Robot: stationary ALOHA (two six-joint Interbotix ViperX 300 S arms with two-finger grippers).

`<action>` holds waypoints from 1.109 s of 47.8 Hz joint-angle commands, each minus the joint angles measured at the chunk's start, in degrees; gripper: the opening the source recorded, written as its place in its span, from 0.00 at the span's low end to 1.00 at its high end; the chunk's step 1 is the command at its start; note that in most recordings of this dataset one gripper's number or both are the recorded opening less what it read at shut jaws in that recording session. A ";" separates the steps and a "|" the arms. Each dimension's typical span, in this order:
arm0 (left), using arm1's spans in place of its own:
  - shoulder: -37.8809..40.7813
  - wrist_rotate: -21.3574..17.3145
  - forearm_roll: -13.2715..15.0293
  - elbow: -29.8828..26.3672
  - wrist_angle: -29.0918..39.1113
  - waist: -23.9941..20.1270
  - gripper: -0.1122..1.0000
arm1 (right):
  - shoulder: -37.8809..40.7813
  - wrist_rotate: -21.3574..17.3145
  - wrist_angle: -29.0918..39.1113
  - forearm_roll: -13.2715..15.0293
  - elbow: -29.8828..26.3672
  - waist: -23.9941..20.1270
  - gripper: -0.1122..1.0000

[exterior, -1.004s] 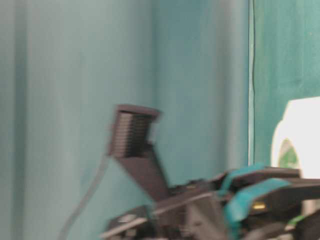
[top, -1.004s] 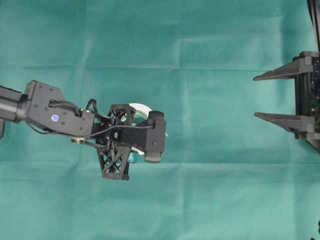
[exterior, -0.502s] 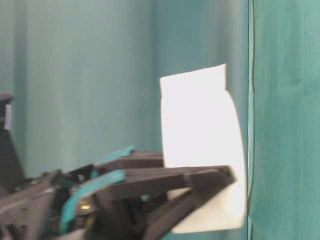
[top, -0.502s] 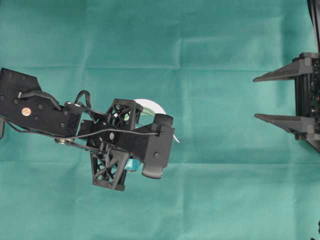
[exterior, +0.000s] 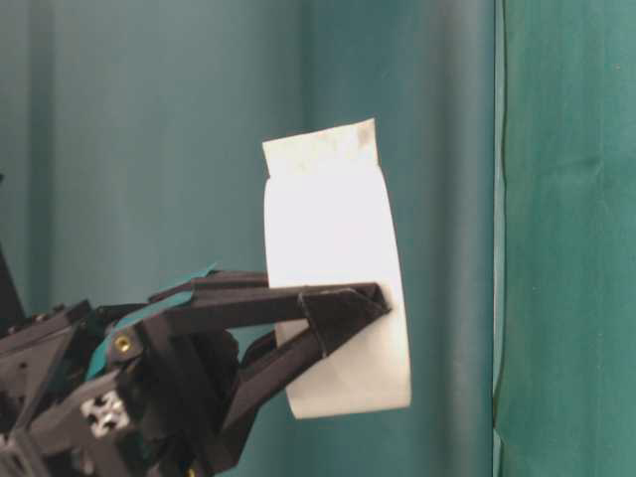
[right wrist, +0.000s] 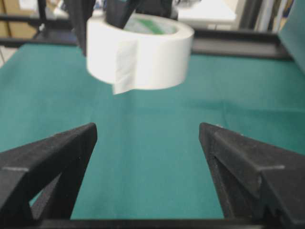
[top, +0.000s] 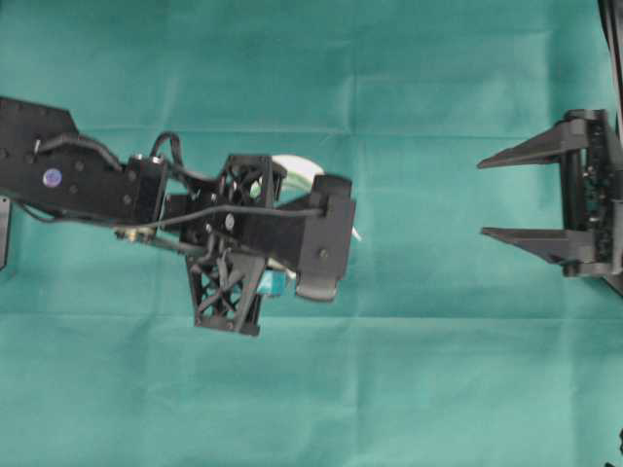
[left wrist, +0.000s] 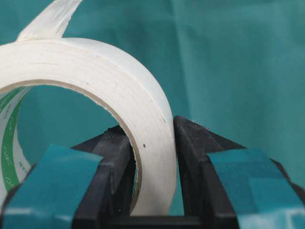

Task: Peel off the duct tape with your right arm.
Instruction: 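Close the left gripper on the roll rim and lift it upright, then reach the right gripper to the tape's free end and pinch it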

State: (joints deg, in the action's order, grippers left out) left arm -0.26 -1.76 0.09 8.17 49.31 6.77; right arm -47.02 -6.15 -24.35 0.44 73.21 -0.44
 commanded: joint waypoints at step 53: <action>-1.14 -0.26 -0.18 -1.23 -0.18 -0.79 0.30 | 32.78 -0.09 -6.86 0.09 -21.01 -0.35 0.85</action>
State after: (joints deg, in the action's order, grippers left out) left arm -0.26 -1.93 0.09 8.17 49.39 6.24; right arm -13.89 -6.24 -30.76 0.44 53.61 -0.62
